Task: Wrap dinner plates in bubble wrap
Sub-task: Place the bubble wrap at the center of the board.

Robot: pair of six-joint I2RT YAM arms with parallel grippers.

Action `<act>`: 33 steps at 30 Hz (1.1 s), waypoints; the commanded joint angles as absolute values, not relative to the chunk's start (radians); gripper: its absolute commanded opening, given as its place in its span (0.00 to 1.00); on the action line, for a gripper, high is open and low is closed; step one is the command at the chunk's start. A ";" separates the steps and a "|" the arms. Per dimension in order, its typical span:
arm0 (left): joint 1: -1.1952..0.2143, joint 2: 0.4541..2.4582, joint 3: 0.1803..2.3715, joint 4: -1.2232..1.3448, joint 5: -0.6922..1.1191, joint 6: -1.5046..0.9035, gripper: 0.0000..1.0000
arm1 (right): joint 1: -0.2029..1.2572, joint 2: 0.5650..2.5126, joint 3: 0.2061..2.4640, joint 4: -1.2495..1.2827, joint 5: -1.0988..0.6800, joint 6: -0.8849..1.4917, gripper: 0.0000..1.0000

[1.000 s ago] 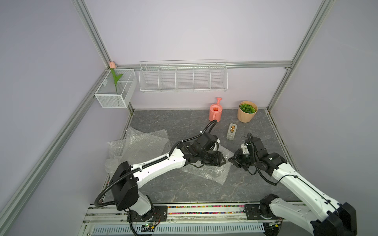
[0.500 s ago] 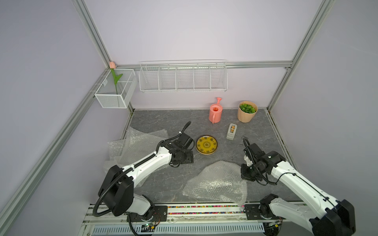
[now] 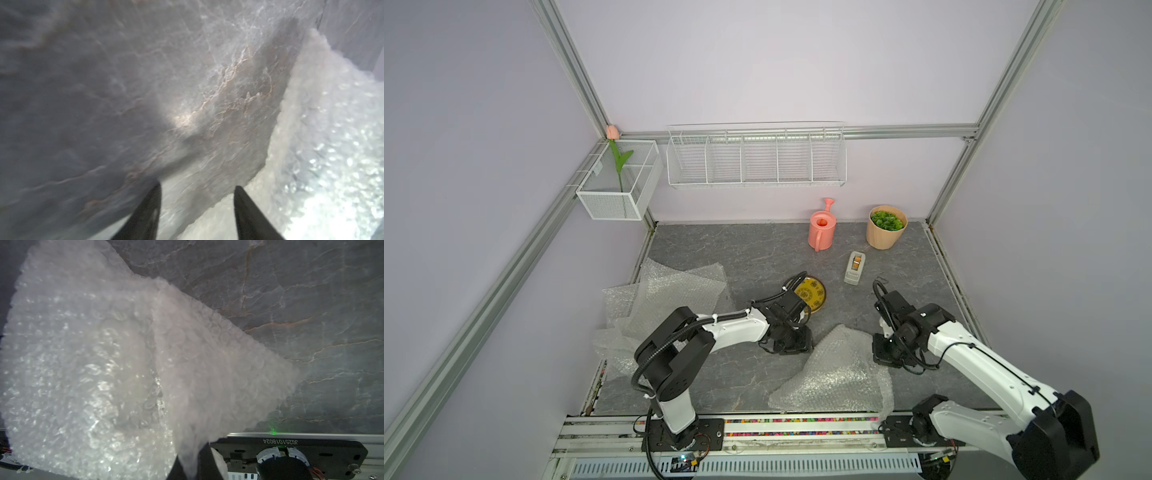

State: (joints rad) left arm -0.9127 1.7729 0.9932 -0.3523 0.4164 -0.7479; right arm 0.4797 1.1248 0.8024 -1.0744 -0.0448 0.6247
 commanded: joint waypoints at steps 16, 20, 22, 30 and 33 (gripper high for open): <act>-0.849 1.179 1.284 -0.857 0.165 -0.597 0.00 | 0.532 1.008 0.941 -0.840 -0.377 0.611 0.07; -0.848 1.113 1.270 -0.908 0.138 -0.610 0.00 | 0.531 1.092 0.916 -0.949 -0.257 0.543 0.07; -0.847 1.132 1.248 -0.953 0.092 -0.620 0.02 | 0.531 1.152 0.903 -1.023 -0.201 0.510 0.07; -0.846 1.307 1.103 -0.926 -0.001 -0.655 0.48 | 0.532 1.232 0.914 -1.179 0.162 0.591 0.06; -0.834 1.390 1.091 -0.914 -0.004 -0.674 0.59 | 0.531 1.224 0.896 -1.174 0.231 0.620 0.07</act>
